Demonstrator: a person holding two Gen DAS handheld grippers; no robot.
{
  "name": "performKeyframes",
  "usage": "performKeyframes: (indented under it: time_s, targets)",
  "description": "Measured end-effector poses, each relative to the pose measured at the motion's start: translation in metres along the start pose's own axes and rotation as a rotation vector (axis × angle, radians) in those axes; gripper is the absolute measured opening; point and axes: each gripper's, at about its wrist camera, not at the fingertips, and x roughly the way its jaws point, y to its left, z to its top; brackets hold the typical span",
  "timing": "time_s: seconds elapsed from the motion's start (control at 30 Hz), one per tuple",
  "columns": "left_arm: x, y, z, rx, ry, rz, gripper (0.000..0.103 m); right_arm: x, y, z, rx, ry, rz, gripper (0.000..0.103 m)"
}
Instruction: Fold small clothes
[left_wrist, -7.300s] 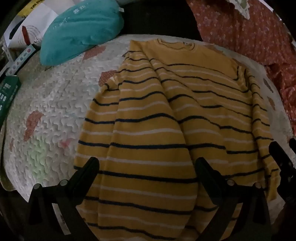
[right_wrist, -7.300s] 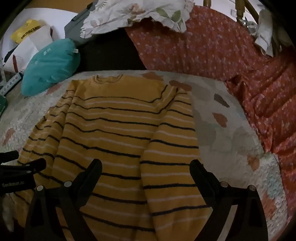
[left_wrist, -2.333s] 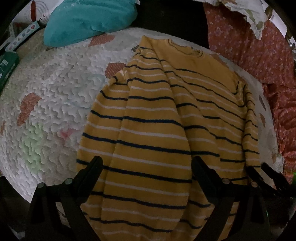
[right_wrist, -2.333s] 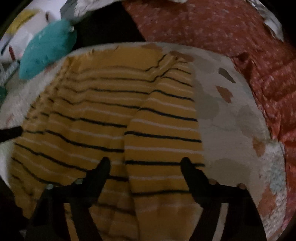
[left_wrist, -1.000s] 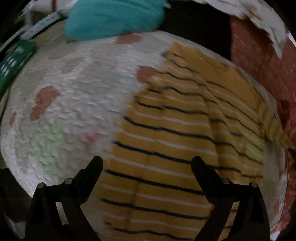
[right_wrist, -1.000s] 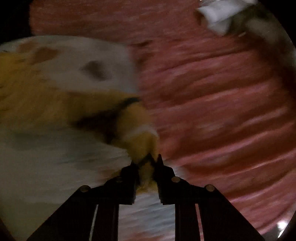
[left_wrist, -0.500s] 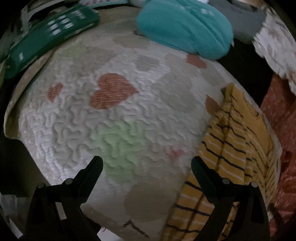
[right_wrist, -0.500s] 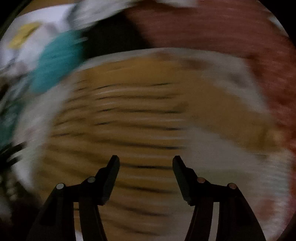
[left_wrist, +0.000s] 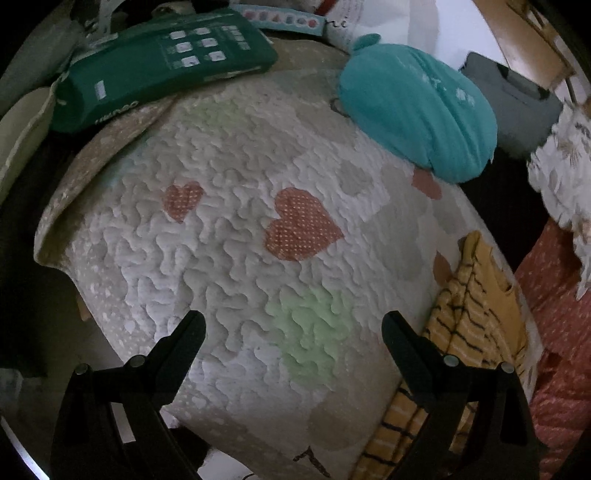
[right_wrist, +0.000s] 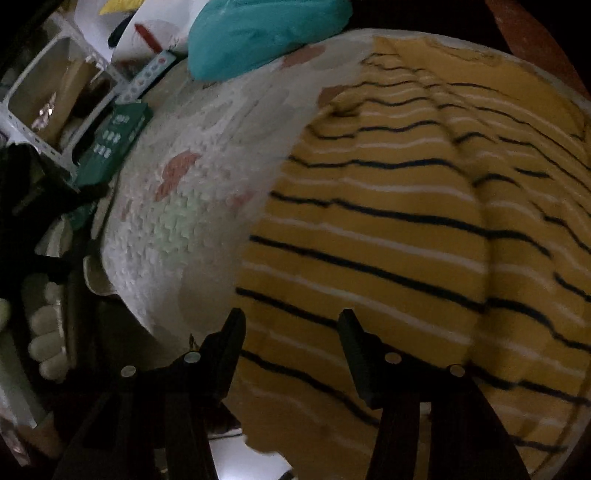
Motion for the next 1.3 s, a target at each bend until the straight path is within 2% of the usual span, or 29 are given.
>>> performKeyframes:
  time_s: [0.03,0.07,0.1,0.17,0.2,0.3,0.4,0.5,0.6,0.73,0.83,0.87,0.93,0.97,1.03,1.13,1.23,1.3]
  targets:
    - [0.0,0.002,0.001,-0.009,0.002,-0.006,0.096,0.008,0.005,0.0,-0.034,0.016,-0.071,0.056]
    - [-0.001,0.004,0.002,-0.018,0.004,-0.013,0.096,0.013,0.007,-0.001,-0.06,0.027,-0.123,0.043]
    - [-0.001,0.006,0.002,-0.026,0.005,-0.018,0.096,0.012,0.01,-0.004,-0.072,0.017,-0.161,0.035]
    - [-0.002,0.008,0.004,-0.036,0.005,-0.029,0.096,0.005,0.003,-0.006,-0.018,0.023,-0.094,0.005]
    - [-0.003,0.009,0.004,-0.039,0.004,-0.036,0.096,0.002,-0.003,-0.006,0.023,0.025,-0.064,0.004]
    - [-0.005,0.012,0.006,-0.046,-0.005,-0.044,0.096,-0.005,-0.014,-0.004,0.089,0.013,-0.048,0.003]
    - [-0.008,0.017,0.007,-0.069,-0.021,-0.036,0.096,-0.015,-0.008,0.008,0.149,-0.014,0.05,0.003]
    - [-0.017,0.028,0.011,-0.116,-0.061,-0.028,0.096,-0.016,0.021,0.042,0.108,-0.027,0.142,0.003]
    - [-0.032,0.048,0.015,-0.193,-0.13,-0.013,0.096,-0.003,0.068,0.09,0.03,-0.035,0.225,0.003]
    - [-0.05,0.087,0.019,-0.324,-0.213,0.021,0.096,0.033,0.142,0.151,-0.088,-0.045,0.285,0.003]
    - [-0.056,0.105,0.02,-0.381,-0.239,0.044,0.096,0.064,0.182,0.181,-0.126,-0.022,0.345,0.004]
    - [-0.055,0.106,0.021,-0.381,-0.24,0.053,0.096,0.077,0.193,0.188,-0.149,0.0,0.351,0.005]
    - [-0.051,0.1,0.023,-0.346,-0.224,0.068,0.096,0.092,0.203,0.191,-0.179,0.015,0.262,0.008]
    - [-0.049,0.095,0.023,-0.322,-0.217,0.069,0.096,0.094,0.203,0.19,-0.186,0.021,0.231,0.011]
    - [-0.043,0.08,0.023,-0.257,-0.202,0.066,0.096,0.087,0.196,0.185,-0.187,0.021,0.235,0.014]
    - [-0.032,0.053,0.019,-0.144,-0.16,0.041,0.096,0.047,0.159,0.163,-0.164,-0.049,0.219,0.025]
    - [-0.015,0.015,0.007,0.012,-0.081,0.002,0.096,-0.009,0.09,0.127,-0.089,-0.113,0.16,0.031]
    - [-0.003,-0.008,-0.006,0.094,-0.02,-0.036,0.096,-0.052,0.025,0.089,0.001,-0.165,0.067,0.036]
